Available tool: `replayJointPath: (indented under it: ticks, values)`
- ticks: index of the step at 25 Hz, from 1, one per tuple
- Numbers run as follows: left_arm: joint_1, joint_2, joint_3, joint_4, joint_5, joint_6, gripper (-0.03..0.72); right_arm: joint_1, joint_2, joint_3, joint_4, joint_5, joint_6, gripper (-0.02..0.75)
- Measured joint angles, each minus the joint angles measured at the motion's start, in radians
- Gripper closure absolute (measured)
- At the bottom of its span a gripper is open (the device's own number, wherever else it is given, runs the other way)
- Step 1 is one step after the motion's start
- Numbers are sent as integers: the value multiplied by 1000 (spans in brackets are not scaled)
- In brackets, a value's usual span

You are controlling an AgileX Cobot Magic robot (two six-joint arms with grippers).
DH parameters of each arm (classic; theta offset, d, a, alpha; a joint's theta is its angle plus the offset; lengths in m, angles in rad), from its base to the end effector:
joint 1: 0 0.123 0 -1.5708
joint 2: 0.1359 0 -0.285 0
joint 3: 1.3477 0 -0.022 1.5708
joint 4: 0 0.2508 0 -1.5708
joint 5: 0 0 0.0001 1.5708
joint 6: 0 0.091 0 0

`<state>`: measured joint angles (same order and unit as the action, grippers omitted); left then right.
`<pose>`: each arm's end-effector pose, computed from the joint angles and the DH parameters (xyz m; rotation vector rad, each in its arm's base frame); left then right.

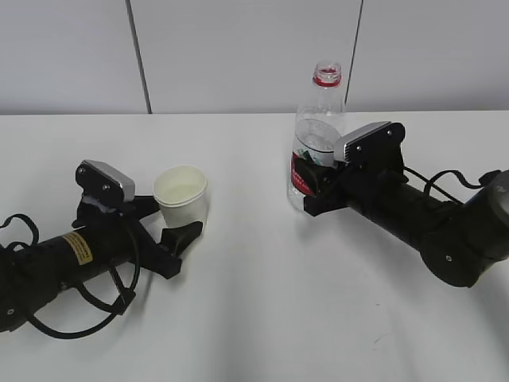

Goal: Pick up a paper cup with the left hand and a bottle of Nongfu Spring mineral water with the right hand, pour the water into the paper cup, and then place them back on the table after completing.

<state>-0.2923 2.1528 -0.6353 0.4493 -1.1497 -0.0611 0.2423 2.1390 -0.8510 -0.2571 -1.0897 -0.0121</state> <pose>0.2995 -0.1278 0.0660 0.6689 1.7722 -0.4932 0.3675 0.1120 0.1032 -0.4831 1.6299 0.2742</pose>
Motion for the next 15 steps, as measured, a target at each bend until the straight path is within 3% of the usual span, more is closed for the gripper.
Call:
replayJointPath:
  ticks: [12, 15]
  values:
    - [0, -52, 102, -24, 7, -7, 101, 0, 36, 0, -6, -23, 2, 354]
    - [0, -53, 102, -25, 6, -7, 101, 0, 38, 2, -16, -29, 4, 304]
